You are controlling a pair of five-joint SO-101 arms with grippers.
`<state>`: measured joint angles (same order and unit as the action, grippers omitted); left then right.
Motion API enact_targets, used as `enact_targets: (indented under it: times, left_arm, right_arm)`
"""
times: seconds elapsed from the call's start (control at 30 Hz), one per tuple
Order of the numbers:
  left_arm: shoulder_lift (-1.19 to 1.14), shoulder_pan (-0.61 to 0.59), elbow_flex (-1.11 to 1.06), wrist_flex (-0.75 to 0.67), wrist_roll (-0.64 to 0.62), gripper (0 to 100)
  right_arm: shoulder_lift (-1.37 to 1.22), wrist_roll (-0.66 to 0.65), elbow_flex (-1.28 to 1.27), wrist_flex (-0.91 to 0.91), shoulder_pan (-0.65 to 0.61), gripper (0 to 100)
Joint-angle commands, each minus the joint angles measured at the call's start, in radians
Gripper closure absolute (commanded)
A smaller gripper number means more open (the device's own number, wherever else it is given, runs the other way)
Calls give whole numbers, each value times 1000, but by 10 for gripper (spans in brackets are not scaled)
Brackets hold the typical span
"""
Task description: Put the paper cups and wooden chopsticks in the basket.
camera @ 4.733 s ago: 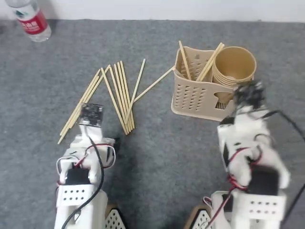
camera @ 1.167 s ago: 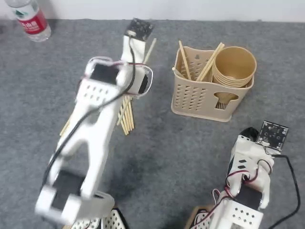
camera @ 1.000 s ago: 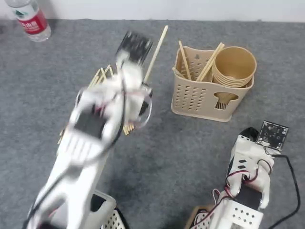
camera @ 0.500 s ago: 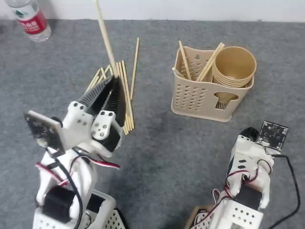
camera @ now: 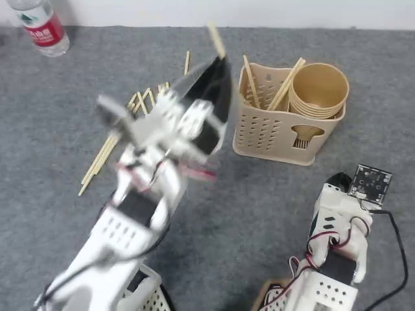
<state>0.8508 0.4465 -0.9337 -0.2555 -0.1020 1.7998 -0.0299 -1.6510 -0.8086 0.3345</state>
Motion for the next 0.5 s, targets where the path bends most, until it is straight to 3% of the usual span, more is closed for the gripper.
enact_targets:
  times: [0.0,0.2,0.47]
  left_arm:
    - [-362,11,236,-71,-11,989]
    - [-603,0,424,-72,3,989]
    - [-675,-17,409,-77,63,988]
  right_arm:
    - [10,0,5,25,-10,991]
    - [10,0,5,25,-10,991]
    - [10,0,5,25,-12,991]
